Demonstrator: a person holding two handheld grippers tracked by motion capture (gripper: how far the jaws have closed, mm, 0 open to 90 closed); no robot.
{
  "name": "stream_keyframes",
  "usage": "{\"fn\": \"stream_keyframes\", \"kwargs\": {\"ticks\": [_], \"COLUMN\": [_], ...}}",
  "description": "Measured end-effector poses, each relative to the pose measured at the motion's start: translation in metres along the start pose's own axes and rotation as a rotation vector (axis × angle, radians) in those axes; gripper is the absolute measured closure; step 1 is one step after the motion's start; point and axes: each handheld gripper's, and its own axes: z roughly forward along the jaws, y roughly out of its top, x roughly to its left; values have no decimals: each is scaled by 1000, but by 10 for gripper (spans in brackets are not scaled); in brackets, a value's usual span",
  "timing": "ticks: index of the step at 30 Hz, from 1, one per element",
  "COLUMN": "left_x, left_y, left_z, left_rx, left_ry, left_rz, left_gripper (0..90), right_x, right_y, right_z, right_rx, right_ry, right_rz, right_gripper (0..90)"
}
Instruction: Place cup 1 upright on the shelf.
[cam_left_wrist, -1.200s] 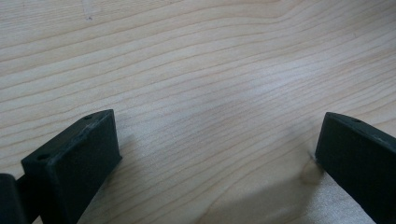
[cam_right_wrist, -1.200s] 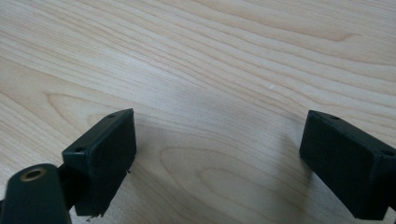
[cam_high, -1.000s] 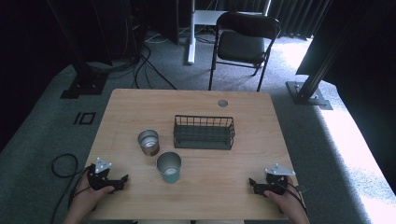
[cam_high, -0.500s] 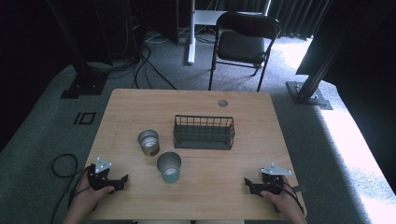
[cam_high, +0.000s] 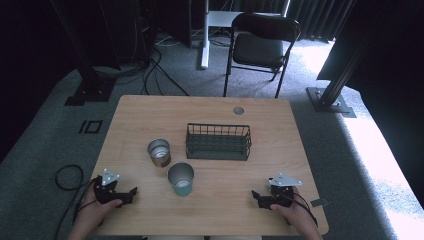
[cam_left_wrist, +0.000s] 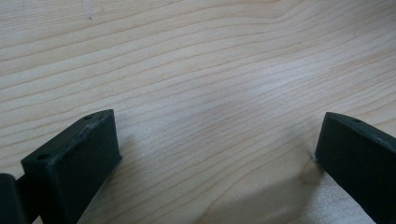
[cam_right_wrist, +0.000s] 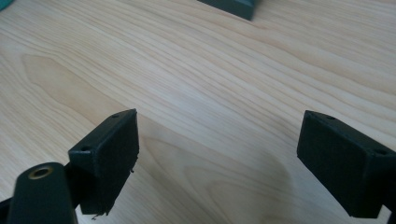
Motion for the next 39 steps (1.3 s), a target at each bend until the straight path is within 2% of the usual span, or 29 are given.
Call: {"fn": "stream_keyframes", "kwargs": {"ticks": [16,23,30,39], "left_x": [0,0,0,0], "left_y": [0,0,0,0], "left_z": [0,0,0,0], "left_rx": [1,0,1,0], "left_ry": [0,0,0,0], "left_rz": [0,0,0,0], "left_gripper": [3,3,3,3], "right_x": [33,43,59,78], "right_y": [23,30,39,50], "right_z": [24,33,44,52], "right_rx": [-31,-36,-48,-65], "right_ry": [94,118,176,222], "right_rz": [-81,-95,-114,-152], "right_gripper": [126,126,126,126]}}
